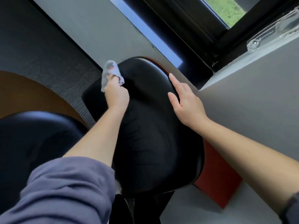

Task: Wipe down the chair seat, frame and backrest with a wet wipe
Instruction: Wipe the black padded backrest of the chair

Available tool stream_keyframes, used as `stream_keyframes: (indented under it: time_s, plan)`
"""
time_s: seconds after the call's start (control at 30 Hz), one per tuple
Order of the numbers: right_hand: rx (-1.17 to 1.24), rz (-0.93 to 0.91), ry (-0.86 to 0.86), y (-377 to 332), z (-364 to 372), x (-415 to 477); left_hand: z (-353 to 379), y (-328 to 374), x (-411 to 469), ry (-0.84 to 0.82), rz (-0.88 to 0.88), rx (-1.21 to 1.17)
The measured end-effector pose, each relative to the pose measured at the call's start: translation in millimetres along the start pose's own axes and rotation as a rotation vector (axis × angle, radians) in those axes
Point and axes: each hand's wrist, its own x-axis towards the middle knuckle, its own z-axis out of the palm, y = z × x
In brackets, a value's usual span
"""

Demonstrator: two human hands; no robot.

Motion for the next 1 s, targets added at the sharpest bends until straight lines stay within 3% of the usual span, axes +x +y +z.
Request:
stream_keyframes:
  time_s: [0.03,0.13,0.17,0.2,0.3,0.33,0.37,0.47,0.5,0.53,0.63,0.7,0.8,0.83,0.9,0.93,0.97,1.0]
  plan:
    - [0.007,0.000,-0.003,0,0,0,1,6,-13,-0.013,0.099,-0.003]
    - [0.027,0.007,0.007,0,0,-1,16,-3,-65,-0.153,0.635,0.012]
    - [0.031,0.007,0.009,0,-1,-2,18,-16,-72,-0.177,0.712,0.031]
    - [0.035,0.005,0.011,0,-1,-2,18,-27,-67,-0.163,0.692,0.029]
    - [0.047,0.004,0.012,0,-1,0,11,-33,-44,-0.059,0.150,-0.112]
    - [0.050,0.004,0.013,0,-1,0,13,-28,-47,-0.038,0.075,-0.136]
    - [0.052,0.002,0.014,0,0,-1,13,-19,-59,-0.042,0.115,-0.137]
    - [0.057,0.007,0.020,1,0,-1,20,-24,-93,-0.149,0.540,-0.106]
    - [0.059,0.007,0.017,0,0,-1,20,-34,-91,-0.166,0.606,-0.082]
    - [0.063,0.004,0.019,0,0,-1,21,-43,-83,-0.170,0.551,-0.076]
    - [0.069,-0.007,0.020,0,-1,-1,26,-32,-76,-0.088,0.087,-0.165]
    - [0.076,-0.003,0.020,1,0,0,30,-11,-98,-0.082,0.170,-0.168]
    - [0.087,-0.006,0.017,1,-1,-1,35,-26,-128,-0.147,0.556,-0.124]
    - [0.093,-0.006,0.016,2,-1,-1,31,-33,-125,-0.179,0.482,-0.153]
    - [0.099,-0.007,0.015,3,0,0,26,-40,-108,-0.135,-0.012,-0.263]
    - [0.098,-0.007,0.019,4,1,0,28,-40,-105,-0.098,-0.150,-0.269]
    - [0.099,-0.009,0.021,4,2,1,28,-34,-110,-0.098,-0.136,-0.234]
    - [0.101,-0.010,0.021,4,2,2,28,-28,-120,-0.133,-0.005,-0.195]
